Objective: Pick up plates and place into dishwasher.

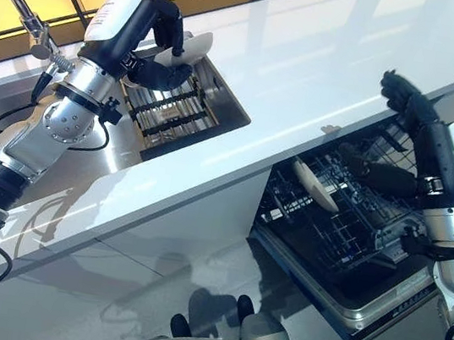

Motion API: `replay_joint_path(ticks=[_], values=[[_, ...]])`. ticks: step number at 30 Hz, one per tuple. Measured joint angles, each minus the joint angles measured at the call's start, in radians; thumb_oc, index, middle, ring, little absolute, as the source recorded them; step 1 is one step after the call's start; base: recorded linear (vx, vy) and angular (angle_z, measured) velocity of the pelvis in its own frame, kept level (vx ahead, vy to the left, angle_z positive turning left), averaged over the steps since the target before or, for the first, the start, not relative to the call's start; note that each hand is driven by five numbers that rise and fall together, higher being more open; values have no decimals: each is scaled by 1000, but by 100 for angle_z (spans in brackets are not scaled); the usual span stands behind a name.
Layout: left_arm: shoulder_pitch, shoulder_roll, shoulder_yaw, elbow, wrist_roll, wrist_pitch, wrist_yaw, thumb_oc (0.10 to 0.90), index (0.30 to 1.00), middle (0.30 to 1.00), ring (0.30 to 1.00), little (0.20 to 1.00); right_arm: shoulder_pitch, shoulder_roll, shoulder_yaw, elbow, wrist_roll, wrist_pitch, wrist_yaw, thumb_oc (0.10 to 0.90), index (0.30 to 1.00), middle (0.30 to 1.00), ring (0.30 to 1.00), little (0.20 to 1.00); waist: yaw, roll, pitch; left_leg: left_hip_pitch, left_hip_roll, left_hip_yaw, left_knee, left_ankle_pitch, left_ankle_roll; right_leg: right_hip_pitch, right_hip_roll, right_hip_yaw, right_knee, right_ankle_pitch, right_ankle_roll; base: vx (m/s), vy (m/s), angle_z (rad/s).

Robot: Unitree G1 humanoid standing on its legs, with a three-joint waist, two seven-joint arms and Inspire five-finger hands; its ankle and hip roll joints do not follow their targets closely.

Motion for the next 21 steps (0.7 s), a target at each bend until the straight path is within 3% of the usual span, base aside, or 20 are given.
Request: replay_joint_path(ticks=[12,21], values=[[0,21,1,-184,9,-4,-42,100,300,300,300,200,-7,-1,-48,-10,1,-31,-6,800,900,900,900,900,42,9,-12,-3,0,-18,0,3,-1,4,-1,-17,0,-2,-2,-1,6,3],[0,21,1,-290,10,-9,-92,100,300,300,300,200,-111,-57,-24,-10,3,-27,74,800,900,900,900,900,68,11,-17,-4,-2,-24,0,5,1,4,-2,-22,0,-2,-1,0,0,0]])
